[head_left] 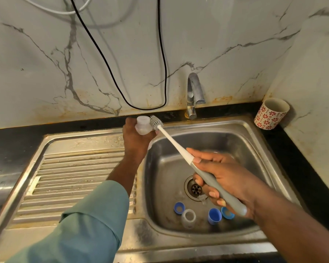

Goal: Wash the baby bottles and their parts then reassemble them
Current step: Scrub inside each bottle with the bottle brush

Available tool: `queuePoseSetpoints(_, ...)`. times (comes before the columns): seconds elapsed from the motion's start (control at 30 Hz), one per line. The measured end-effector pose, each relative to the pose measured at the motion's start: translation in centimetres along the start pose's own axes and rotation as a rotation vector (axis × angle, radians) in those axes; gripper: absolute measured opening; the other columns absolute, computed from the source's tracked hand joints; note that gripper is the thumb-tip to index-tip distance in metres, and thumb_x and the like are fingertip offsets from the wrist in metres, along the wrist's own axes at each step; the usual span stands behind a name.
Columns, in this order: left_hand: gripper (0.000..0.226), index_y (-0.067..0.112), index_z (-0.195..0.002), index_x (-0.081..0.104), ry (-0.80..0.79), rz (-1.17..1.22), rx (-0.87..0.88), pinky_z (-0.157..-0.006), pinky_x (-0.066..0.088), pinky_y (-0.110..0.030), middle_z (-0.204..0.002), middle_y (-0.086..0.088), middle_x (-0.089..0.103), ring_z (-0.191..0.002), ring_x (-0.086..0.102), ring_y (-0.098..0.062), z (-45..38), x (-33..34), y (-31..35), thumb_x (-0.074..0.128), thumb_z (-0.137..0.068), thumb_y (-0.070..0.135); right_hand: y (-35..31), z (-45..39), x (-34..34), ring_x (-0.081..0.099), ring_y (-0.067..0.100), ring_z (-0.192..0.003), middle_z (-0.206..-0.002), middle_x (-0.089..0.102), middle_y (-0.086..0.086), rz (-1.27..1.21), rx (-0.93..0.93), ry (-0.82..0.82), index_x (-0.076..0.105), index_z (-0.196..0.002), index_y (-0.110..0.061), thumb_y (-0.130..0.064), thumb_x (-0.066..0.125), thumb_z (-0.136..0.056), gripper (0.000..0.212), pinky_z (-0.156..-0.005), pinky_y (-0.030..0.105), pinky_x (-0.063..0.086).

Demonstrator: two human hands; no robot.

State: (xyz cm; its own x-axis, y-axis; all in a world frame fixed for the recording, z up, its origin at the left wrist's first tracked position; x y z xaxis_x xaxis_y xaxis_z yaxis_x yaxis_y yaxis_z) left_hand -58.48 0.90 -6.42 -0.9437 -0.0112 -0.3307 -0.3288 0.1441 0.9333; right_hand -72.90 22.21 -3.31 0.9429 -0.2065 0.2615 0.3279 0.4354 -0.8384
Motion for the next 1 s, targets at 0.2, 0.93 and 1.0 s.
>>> queuePoseSetpoints(0.2, 0.063, 0.016, -0.129, 0.061, -0.042, -0.073, -0.124, -0.087, 0.050, -0.023, -0.117, 0.002, 0.064, -0.105, 0.060, -0.016, 0.8, 0.8, -2.2, 0.086, -0.071, 0.017, 0.2, -0.9, -0.3, 0.041, 0.011, -0.039, -0.064, 0.056, 0.008, 0.015, 0.005, 0.055, 0.061, -0.124, -0.037, -0.020, 0.052, -0.100, 0.032, -0.032, 0.020, 0.035)
queuePoseSetpoints(0.93, 0.062, 0.024, -0.128, 0.040, -0.299, -0.036, -0.087, -0.072, 0.053, -0.028, -0.118, -0.006, 0.056, -0.103, 0.059, -0.024, 2.4, 5.7, 1.0, 0.076, -0.080, 0.014, -0.6, -1.2, -1.8, 0.039, 0.010, -0.040, -0.065, 0.055, 0.008, -0.068, 0.011, 0.104, 0.059, -0.128, -0.032, -0.019, 0.050, -0.100, 0.032, -0.032, 0.019, 0.034)
queuePoseSetpoints(1.0, 0.057, 0.025, -0.122, 0.048, -0.185, -0.023, -0.051, -0.069, 0.050, -0.023, -0.116, -0.003, 0.057, -0.102, 0.058, -0.020, 1.5, 4.3, 0.8, 0.080, -0.075, 0.018, -0.7, -0.8, -1.8, 0.039, 0.010, -0.039, -0.065, 0.055, 0.008, -0.074, 0.010, 0.082, 0.061, -0.125, -0.034, -0.019, 0.050, -0.100, 0.032, -0.031, 0.020, 0.035)
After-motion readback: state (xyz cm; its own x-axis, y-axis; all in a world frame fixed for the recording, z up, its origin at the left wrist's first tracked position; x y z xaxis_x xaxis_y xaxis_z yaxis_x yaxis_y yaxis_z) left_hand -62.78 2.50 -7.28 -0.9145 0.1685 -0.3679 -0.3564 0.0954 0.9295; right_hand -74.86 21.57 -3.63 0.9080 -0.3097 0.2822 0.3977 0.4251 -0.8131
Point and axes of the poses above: each hand's wrist, its own z-axis away from the middle knuckle, its own x-axis out of the palm, y = z × x, the point moved 10 cm from there along -z, towards the middle knuckle
